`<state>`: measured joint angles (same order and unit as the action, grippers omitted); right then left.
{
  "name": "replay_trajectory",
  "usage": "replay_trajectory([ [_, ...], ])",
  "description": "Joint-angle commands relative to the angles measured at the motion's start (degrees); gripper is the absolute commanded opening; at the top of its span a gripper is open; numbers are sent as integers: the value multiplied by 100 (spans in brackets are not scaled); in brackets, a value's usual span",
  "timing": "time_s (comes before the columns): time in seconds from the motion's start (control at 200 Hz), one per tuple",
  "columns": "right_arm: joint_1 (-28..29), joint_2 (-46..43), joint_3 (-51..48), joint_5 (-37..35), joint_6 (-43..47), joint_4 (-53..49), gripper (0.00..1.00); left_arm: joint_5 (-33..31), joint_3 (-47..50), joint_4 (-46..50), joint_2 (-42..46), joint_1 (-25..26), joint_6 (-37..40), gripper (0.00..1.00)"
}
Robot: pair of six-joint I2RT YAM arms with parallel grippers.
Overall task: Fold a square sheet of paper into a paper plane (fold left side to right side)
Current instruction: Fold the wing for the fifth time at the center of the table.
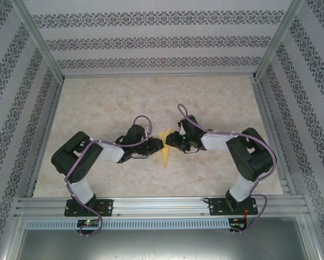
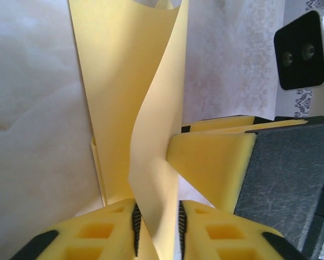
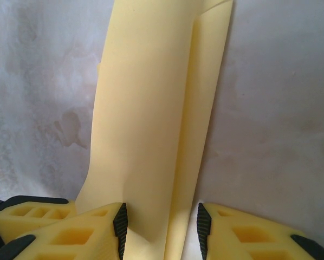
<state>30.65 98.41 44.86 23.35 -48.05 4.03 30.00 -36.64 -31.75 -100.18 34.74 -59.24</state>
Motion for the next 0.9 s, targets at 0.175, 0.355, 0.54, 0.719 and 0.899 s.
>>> replay_trajectory([
  [0.175, -26, -138, -49, 53, 44, 89, 46, -115, -251, 512, -25, -87, 459, 6],
  [0.355, -325, -355, 105, 304, -37, 162, 51, -65, -341, 558, -97, -99, 616, 3],
  [0.54, -434, -234, 304, 137, -205, 99, 63, -75, -339, 573, -120, -99, 650, 2],
  [0.719, -433, 17, 564, 185, -197, 129, 69, -94, -320, 607, -107, -108, 670, 2],
  [0.899, -413, 302, 917, 197, -195, 25, 70, -91, -322, 601, -109, -108, 671, 1],
])
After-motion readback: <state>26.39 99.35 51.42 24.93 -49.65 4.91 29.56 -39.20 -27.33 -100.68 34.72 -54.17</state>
